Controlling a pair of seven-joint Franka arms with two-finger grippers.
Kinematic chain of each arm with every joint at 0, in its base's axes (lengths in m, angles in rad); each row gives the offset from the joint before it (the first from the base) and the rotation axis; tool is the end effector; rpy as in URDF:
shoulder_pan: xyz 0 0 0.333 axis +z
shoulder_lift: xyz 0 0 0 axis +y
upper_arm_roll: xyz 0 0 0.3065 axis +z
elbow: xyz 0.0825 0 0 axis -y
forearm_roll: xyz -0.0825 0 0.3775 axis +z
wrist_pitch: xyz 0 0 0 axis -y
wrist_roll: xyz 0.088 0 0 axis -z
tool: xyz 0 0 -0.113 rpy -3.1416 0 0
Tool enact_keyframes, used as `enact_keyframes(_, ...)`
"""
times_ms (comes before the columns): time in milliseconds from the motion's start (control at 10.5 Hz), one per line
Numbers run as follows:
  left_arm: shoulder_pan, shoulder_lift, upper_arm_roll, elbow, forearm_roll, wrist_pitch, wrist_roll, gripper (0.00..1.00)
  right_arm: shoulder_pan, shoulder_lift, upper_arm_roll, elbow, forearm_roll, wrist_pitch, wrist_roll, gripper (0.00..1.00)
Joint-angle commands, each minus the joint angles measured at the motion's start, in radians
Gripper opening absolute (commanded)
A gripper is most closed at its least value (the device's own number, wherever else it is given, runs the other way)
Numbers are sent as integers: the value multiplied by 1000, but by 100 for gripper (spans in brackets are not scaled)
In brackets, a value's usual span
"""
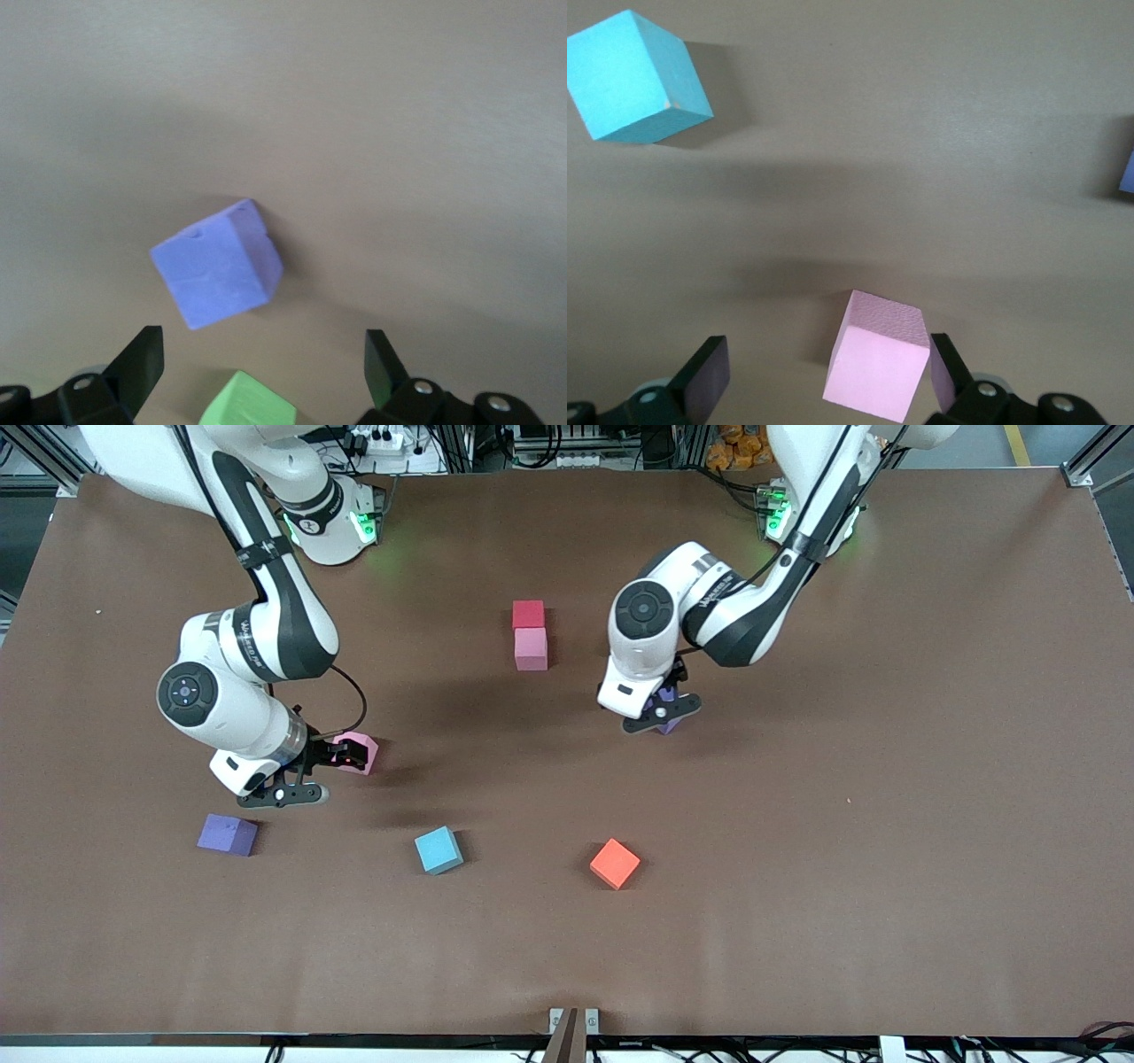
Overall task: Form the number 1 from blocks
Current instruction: 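Grasp the purple cube beside the green cube with the left gripper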
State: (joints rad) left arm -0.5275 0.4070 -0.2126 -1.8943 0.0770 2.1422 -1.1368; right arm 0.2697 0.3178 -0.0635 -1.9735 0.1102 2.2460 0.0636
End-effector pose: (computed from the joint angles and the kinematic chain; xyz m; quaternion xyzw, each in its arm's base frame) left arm 0.4510 -0.4002 0.2708 -0.9810 -0.1789 0.0532 0.0530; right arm 0.5816 0.1265 0.2949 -0.9985 -0.0372 0.0262 0.0290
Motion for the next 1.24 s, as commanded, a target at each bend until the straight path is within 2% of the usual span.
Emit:
enact_keyframes(0,37,-42,-11,-77,21,53,-118,100,22,24,-7,25,-17,-3,16,100)
enact_keyframes(191,37,-51,-10,-161,36,161,-229,100,37,41,-7,45,-20,0,7,100)
enact_keyframes(381,37,-45,-10,-195,102,202,-352,100,36,69,-7,71,-24,-2,7,100)
enact_keyframes(763,46,-44,-11,-249,110,246,-359,100,-15,67,-7,74,-23,-14,36,100)
enact_keyframes(954,50,-21,-11,-252,110,275,-359,100,-32,67,-25,53,-21,-77,166,100)
enact_keyframes(1144,50,-2,-11,-252,110,298,-359,100,-20,70,-32,4,-12,-75,295,100)
